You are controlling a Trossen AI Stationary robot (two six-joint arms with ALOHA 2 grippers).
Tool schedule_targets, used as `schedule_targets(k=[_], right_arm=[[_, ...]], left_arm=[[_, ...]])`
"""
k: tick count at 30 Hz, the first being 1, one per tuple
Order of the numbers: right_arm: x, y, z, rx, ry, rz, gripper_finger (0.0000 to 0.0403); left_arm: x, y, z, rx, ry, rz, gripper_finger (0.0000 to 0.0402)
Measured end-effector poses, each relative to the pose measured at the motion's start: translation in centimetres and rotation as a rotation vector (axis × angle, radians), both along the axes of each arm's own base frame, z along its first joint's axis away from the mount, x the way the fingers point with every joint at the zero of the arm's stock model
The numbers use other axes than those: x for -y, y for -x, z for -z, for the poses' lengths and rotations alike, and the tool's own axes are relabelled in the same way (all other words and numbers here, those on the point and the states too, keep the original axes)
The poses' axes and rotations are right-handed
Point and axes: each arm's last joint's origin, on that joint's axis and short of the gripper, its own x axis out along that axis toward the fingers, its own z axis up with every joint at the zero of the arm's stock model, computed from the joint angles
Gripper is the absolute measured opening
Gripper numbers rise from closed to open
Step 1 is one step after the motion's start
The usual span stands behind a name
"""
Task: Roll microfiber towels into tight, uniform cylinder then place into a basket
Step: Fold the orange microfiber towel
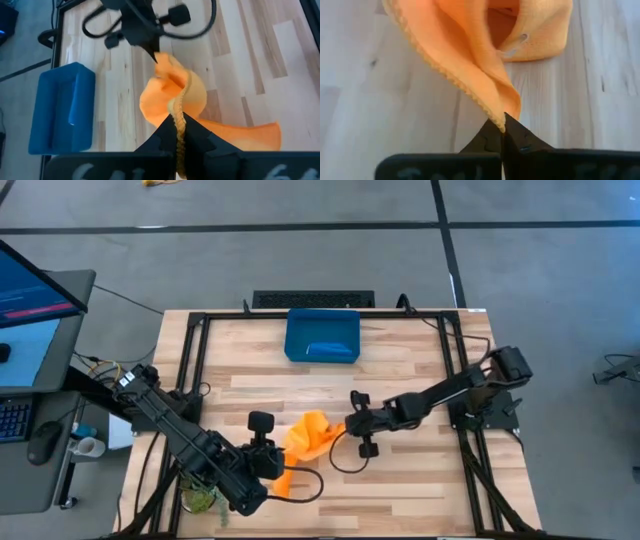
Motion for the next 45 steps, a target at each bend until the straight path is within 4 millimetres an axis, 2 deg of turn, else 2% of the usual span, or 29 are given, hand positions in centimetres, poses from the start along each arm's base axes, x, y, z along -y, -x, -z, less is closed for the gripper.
schedule_targets(k=[6, 16, 22, 28, 32, 36, 42, 45], right_arm=[[-0.9, 1.4, -4.0, 0.048, -0.03, 0.024, 0.0014], [-3.4, 4.3, -12.9, 0.04, -0.054, 0.019, 0.0013], [-4.2, 5.0, -17.0, 0.008, -0.085, 0.046, 0.0005], [-3.9, 5.5, -20.5, 0.024, -0.062, 0.072, 0.001], [-2.8, 6.2, -22.2, 0.021, 0.039, 0.175, 0.0008], [-1.1, 6.8, -23.1, 0.008, 0.147, 0.319, 0.0005], [1.4, 7.4, -23.0, -0.052, 0.268, 0.475, 0.001], [2.0, 7.4, -23.0, -0.079, 0.291, 0.489, 0.0006]], left_arm=[[-0.3, 0.3, 0.1, -0.038, -0.031, -0.002, 0.0], [-1.5, 1.5, 0.2, -0.088, -0.159, -0.091, 0.0], [-3.0, 2.5, -1.5, -0.021, -0.16, -0.142, 0.0], [-5.6, 3.2, -3.6, 0.054, -0.165, -0.194, 0.0], [-7.7, 2.3, -3.8, 0.026, -0.193, -0.233, 0.0], [-10.3, 1.2, -3.8, -0.031, -0.235, -0.267, 0.0], [-15.0, 0.2, -4.4, 0.021, -0.42, -0.463, 0.0], [-16.9, 0.0, -4.5, 0.011, -0.437, -0.532, 0.0]])
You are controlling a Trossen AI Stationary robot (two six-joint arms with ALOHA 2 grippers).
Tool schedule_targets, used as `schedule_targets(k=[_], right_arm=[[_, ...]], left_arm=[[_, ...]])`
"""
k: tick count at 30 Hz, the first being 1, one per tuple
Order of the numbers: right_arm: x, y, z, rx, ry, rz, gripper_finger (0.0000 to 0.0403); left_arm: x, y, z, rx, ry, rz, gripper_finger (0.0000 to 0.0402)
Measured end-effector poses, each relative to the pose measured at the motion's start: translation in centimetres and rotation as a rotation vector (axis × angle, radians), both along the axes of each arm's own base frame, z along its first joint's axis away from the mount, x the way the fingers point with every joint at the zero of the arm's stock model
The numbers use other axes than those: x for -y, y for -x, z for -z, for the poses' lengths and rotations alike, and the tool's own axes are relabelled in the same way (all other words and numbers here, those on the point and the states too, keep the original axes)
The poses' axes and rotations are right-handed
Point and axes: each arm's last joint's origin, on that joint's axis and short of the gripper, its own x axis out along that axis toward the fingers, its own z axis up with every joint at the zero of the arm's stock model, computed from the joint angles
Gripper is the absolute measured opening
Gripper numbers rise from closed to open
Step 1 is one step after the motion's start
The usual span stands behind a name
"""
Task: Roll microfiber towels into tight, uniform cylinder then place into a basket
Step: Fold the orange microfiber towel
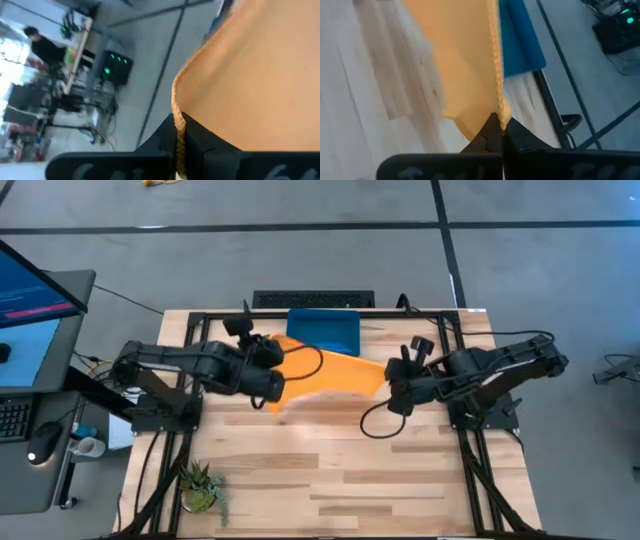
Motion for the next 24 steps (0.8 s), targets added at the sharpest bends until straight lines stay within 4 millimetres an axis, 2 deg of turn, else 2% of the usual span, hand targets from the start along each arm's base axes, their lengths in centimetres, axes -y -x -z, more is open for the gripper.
schedule_targets(k=[4, 8, 12, 17, 21, 24], right_arm=[[-0.9, 0.2, 0.0, -0.01, -0.01, -0.053, 0.0006], [-3.5, 0.0, 1.3, -0.036, -0.103, -0.122, 0.001], [-7.0, 0.0, 4.2, -0.12, -0.19, -0.161, 0.0006], [-11.7, -0.4, 9.2, -0.251, -0.253, -0.173, 0.0008], [-15.0, -1.0, 12.7, -0.314, -0.279, -0.186, 0.0013], [-16.8, -1.6, 15.0, -0.354, -0.342, -0.186, 0.001]], left_arm=[[-0.8, -0.6, 0.9, -0.012, 0.149, 0.001, 0.0], [0.5, -1.0, 3.5, -0.042, 0.278, 0.018, 0.0], [3.0, -1.3, 7.5, -0.053, 0.418, 0.019, 0.0], [7.1, -0.6, 12.7, -0.077, 0.593, 0.086, 0.0], [9.6, 0.4, 15.0, -0.035, 0.636, 0.115, 0.0], [11.4, 0.9, 15.5, 0.019, 0.693, 0.129, 0.0]])
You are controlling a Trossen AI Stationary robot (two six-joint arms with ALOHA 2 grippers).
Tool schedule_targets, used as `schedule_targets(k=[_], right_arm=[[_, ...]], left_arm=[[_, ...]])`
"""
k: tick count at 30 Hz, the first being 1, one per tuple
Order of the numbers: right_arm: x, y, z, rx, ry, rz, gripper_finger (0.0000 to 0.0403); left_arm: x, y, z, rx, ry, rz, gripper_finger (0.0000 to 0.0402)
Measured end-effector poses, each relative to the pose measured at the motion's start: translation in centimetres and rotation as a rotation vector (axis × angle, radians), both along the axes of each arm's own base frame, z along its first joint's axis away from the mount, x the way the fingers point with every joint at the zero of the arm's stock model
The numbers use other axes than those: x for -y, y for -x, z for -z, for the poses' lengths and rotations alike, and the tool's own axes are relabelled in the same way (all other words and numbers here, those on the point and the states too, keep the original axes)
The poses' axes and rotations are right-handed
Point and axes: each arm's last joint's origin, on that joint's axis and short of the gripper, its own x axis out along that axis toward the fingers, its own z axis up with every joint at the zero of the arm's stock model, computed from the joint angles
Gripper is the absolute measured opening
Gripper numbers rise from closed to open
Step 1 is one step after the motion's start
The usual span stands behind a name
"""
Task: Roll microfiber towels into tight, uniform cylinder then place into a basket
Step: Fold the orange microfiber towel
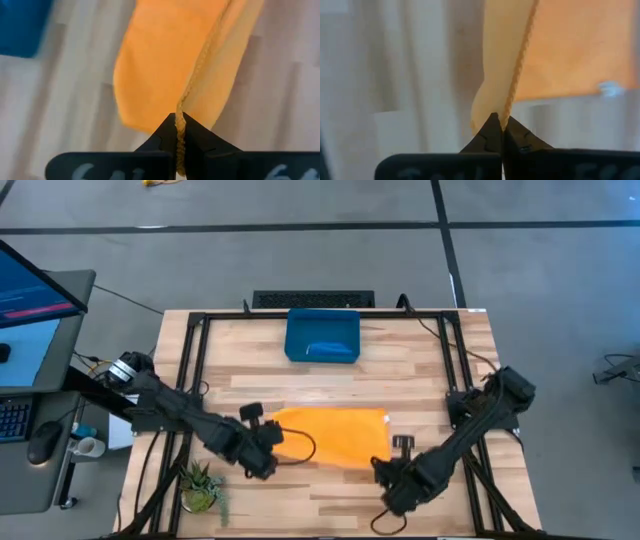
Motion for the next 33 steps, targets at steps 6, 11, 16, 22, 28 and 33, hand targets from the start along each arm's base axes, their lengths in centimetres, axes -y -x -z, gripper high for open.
schedule_targets(k=[6, 11, 16, 22, 28, 33], right_arm=[[-2.7, -0.5, 2.7, -0.044, -0.125, -0.041, 0.0008], [-2.8, -0.5, 2.7, -0.035, -0.128, -0.044, 0.001], [-2.3, -0.7, 2.3, -0.023, -0.094, -0.066, 0.0008], [-0.2, -2.2, 2.3, -0.031, -0.032, -0.112, 0.0012], [2.4, -3.7, 2.3, -0.082, 0.014, -0.156, 0.001], [5.1, -4.5, 2.3, -0.161, 0.062, -0.139, 0.0011]], left_arm=[[3.5, 0.5, 0.1, 0.088, 0.156, 0.051, 0.0], [4.7, 1.2, 0.1, 0.1, 0.229, -0.008, 0.0], [4.4, 1.8, 0.2, 0.09, 0.178, -0.085, 0.0], [2.2, 2.0, 0.4, 0.07, 0.036, -0.232, 0.0], [0.7, 1.6, 0.4, 0.051, -0.028, -0.267, 0.0], [-0.4, 1.4, 0.4, 0.044, -0.078, -0.319, 0.0]])
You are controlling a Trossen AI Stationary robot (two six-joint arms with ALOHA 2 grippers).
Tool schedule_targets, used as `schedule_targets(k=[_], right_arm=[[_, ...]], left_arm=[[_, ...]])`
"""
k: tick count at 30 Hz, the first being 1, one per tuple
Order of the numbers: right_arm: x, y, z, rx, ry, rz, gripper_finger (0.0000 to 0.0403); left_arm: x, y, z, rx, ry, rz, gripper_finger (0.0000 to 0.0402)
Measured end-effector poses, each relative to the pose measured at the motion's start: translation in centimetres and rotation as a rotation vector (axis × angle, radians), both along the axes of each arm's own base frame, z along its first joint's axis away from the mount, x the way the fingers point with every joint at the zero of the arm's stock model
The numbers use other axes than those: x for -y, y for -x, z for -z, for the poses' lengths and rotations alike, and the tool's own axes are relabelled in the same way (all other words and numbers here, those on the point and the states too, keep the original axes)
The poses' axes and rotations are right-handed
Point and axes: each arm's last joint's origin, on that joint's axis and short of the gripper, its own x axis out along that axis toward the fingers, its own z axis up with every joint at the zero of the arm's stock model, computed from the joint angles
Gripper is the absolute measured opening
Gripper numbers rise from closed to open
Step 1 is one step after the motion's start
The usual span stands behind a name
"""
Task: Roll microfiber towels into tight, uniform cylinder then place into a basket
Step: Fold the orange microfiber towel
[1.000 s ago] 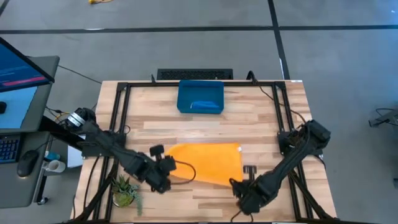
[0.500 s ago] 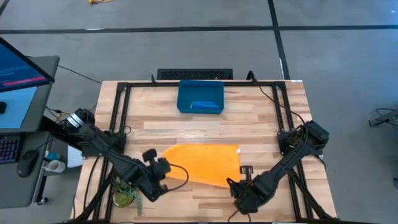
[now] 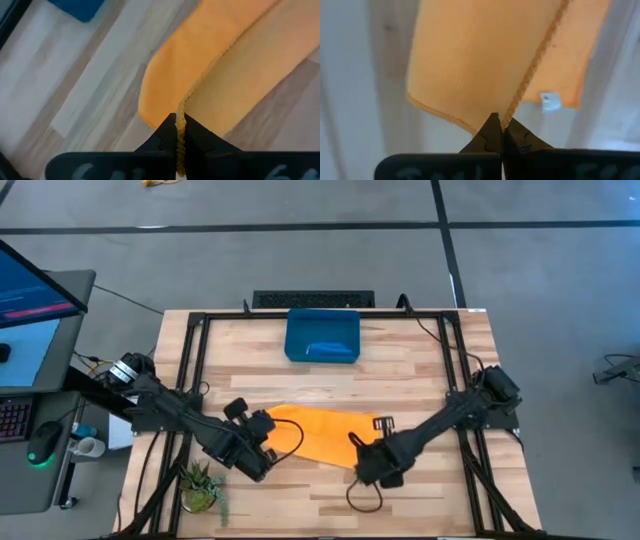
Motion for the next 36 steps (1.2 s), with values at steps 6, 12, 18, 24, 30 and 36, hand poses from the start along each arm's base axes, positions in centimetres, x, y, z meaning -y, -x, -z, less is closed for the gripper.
schedule_targets(k=[6, 12, 18, 24, 30, 36], right_arm=[[2.5, -0.8, -0.1, -0.061, 0.028, -0.046, 0.0011], [4.6, -1.8, -0.1, -0.06, 0.08, -0.077, 0.0012], [6.5, -2.7, 0.0, -0.063, 0.071, -0.1, 0.0012], [8.0, -3.3, 0.4, -0.072, 0.005, -0.073, 0.0012], [8.7, -3.9, 0.5, -0.043, -0.029, -0.094, 0.0012], [9.4, -3.9, 0.8, -0.09, -0.08, -0.06, 0.0012]], left_arm=[[-0.8, 0.3, -0.1, -0.005, -0.046, -0.085, 0.0], [-1.3, 0.5, -0.1, -0.014, -0.055, -0.146, 0.0], [-2.2, 0.3, -0.1, -0.019, -0.061, -0.209, 0.0], [-3.3, 0.1, 1.1, -0.049, -0.031, -0.26, 0.0], [-4.2, 0.8, 3.3, -0.13, -0.018, -0.279, 0.0], [-4.2, 0.7, 4.0, -0.119, -0.009, -0.259, 0.0]])
